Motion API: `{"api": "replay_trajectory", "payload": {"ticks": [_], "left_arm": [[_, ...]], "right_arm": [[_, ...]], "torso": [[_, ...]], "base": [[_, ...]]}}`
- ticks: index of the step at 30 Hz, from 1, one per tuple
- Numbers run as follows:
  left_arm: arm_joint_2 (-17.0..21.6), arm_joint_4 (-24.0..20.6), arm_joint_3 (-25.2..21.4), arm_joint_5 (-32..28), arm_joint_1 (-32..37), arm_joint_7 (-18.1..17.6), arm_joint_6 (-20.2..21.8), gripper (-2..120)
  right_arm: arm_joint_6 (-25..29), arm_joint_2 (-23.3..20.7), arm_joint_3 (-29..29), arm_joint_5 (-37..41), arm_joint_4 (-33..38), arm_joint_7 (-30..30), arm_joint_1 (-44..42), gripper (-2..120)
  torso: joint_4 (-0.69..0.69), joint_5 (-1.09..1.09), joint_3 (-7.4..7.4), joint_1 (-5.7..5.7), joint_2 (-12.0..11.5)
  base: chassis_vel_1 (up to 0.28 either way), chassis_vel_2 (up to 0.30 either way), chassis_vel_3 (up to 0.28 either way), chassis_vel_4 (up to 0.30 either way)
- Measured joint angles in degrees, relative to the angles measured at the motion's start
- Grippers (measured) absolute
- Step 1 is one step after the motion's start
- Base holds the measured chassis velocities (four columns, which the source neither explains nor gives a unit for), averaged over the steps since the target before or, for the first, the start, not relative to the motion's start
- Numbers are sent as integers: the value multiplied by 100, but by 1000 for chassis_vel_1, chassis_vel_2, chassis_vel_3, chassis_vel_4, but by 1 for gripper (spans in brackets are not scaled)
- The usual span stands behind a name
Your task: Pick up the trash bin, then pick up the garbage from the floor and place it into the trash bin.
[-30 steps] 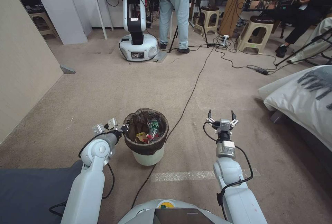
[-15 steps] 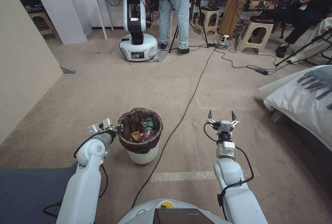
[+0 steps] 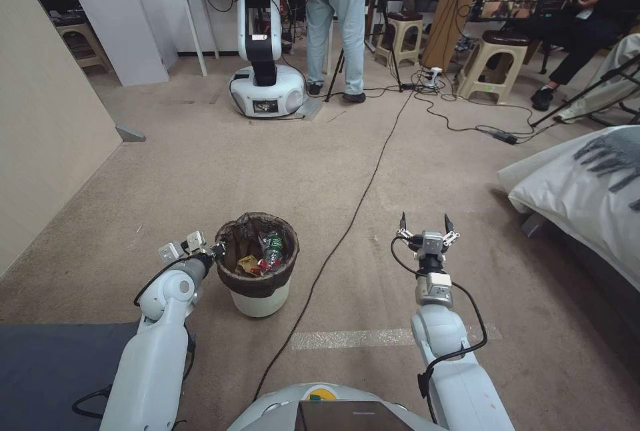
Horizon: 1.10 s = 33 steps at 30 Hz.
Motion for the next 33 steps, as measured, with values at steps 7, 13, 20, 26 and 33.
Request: {"api": "replay_trajectory", "payload": {"ticks": [7,13,20,26,33], "left_arm": [[-34,-2,32,400,66,208,-19,17],[19,-495,69,956,134,309,-132,40],[94,-940,116,1214,177,305,-223,60],[149,-1186,129,1327,229,377,-387,82],[218,-1491,121,1534,345,499,-656,100]], "right_arm": [[0,-8,19,2,-23,-3,7,100],[2,-9,24,9,-55,-5,25,100],[3,-8,30,15,-59,-5,40,100],[3,-22,50,22,-64,-4,47,100],[3,-24,59,37,-70,0,62,100]], "torso": [[0,0,0,0,0],[-1,-2,1,0,0],[-1,-1,1,0,0],[-1,0,1,0,0],[0,1,0,0,0]], "base": [[0,0,0,0],[0,0,0,0],[0,0,0,0],[0,0,0,0],[0,0,0,0]]}}
